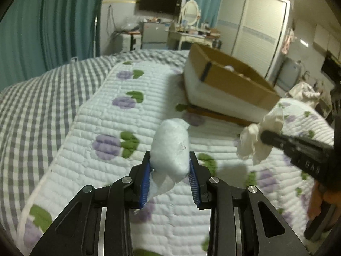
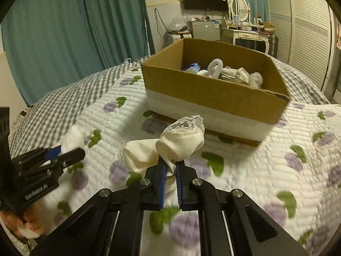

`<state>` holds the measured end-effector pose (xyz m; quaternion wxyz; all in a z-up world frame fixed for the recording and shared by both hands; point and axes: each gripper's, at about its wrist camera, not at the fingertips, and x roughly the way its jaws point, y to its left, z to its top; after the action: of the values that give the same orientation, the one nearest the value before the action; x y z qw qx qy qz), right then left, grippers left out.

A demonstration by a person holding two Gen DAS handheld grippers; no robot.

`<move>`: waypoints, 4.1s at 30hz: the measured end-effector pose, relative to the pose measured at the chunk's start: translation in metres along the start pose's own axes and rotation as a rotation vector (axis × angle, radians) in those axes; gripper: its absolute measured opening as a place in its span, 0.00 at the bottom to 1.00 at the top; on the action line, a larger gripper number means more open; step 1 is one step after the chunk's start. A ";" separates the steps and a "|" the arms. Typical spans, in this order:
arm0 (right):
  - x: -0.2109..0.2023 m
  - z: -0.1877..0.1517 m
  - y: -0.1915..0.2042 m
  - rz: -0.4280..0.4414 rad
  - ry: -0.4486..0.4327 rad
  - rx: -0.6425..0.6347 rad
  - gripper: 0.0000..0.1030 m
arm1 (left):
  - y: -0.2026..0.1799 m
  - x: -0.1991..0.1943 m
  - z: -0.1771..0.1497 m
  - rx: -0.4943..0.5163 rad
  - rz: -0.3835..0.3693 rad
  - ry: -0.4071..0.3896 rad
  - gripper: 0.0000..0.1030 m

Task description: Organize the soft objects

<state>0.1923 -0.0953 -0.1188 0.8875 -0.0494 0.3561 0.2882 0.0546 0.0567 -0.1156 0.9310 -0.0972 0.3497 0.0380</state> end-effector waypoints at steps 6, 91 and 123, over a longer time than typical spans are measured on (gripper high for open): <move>-0.049 -0.014 0.006 -0.001 -0.035 -0.019 0.08 | -0.032 -0.035 0.001 0.031 -0.035 -0.024 0.30; -0.270 0.193 -0.030 -0.253 -0.525 0.009 1.00 | -0.133 -0.175 0.221 0.169 -0.003 -0.572 0.89; -0.149 0.023 -0.028 -0.270 -0.444 0.105 1.00 | -0.078 -0.081 0.078 0.165 0.044 -0.444 0.89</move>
<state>0.1348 -0.1825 -0.0067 0.9757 0.0139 0.1573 0.1520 0.0549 -0.0035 0.0069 0.9889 -0.0025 0.1402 0.0498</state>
